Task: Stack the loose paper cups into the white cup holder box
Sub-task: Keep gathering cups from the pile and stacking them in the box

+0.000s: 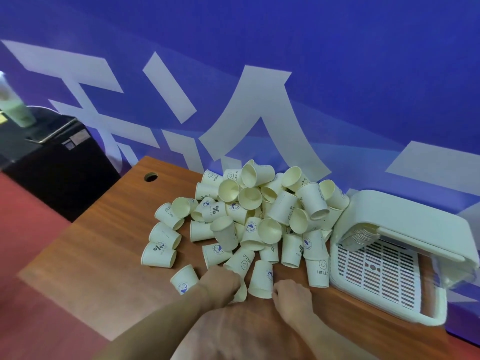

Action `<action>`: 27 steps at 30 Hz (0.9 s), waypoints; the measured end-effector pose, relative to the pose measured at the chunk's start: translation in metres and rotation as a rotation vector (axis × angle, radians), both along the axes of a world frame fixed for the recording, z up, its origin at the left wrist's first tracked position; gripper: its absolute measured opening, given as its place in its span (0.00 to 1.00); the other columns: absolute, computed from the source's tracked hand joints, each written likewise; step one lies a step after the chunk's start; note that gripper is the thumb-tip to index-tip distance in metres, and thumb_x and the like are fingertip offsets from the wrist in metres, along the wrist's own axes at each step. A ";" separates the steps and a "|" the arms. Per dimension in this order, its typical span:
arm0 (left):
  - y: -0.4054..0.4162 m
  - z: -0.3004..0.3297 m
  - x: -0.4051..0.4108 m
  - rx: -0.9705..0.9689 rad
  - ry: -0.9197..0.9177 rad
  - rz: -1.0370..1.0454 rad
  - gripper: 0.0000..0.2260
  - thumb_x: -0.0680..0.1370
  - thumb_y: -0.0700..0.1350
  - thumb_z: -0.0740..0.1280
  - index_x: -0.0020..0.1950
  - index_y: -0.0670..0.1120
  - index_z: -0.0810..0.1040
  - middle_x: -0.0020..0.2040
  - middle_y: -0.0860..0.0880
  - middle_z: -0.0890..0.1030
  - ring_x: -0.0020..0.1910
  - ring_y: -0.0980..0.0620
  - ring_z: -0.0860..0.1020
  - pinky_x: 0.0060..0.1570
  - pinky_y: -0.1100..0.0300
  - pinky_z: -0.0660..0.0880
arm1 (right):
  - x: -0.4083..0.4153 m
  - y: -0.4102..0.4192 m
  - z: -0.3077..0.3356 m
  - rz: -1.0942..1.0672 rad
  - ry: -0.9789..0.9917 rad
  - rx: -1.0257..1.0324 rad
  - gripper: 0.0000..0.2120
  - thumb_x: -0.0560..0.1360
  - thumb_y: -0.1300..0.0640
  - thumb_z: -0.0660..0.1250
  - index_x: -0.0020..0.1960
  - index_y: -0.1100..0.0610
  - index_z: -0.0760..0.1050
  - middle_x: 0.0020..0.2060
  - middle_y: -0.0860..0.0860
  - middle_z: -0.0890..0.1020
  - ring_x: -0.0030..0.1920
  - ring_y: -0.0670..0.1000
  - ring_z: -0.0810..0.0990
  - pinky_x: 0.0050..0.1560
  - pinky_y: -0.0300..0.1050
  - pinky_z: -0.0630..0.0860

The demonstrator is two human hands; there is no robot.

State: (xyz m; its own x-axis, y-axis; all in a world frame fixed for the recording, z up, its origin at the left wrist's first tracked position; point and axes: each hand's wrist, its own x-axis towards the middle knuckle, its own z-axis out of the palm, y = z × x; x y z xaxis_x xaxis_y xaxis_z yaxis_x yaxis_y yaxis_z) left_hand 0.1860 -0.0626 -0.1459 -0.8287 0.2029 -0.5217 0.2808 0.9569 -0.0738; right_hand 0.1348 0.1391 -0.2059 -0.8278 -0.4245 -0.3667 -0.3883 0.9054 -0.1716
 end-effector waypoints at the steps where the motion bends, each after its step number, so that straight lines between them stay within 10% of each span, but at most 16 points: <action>1: -0.001 0.000 0.002 0.000 0.012 0.018 0.08 0.79 0.43 0.61 0.53 0.42 0.78 0.51 0.41 0.81 0.49 0.41 0.79 0.39 0.54 0.66 | 0.002 0.000 0.001 -0.001 0.010 -0.004 0.11 0.79 0.52 0.58 0.48 0.52 0.78 0.46 0.48 0.82 0.48 0.53 0.82 0.42 0.46 0.71; 13: 0.026 0.000 0.018 0.124 0.159 0.084 0.11 0.81 0.49 0.58 0.55 0.44 0.75 0.51 0.41 0.81 0.50 0.39 0.78 0.40 0.53 0.66 | 0.004 0.043 0.062 -0.290 0.123 -0.201 0.09 0.68 0.53 0.61 0.31 0.54 0.67 0.26 0.48 0.68 0.30 0.50 0.71 0.30 0.44 0.65; 27: 0.142 0.038 -0.046 0.424 0.426 -0.096 0.14 0.83 0.53 0.54 0.51 0.46 0.72 0.44 0.45 0.82 0.42 0.42 0.79 0.38 0.54 0.68 | -0.005 0.176 0.127 -0.970 0.065 -0.461 0.08 0.66 0.52 0.67 0.33 0.56 0.75 0.32 0.50 0.80 0.34 0.51 0.77 0.34 0.41 0.69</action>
State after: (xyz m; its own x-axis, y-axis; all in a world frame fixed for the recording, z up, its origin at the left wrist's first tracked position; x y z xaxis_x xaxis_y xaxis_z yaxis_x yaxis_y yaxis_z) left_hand 0.1400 0.0793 -0.1075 -0.9145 0.4045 -0.0055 0.3967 0.8994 0.1836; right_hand 0.1294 0.3153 -0.0791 -0.8980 0.3375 -0.2824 0.4401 0.6855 -0.5800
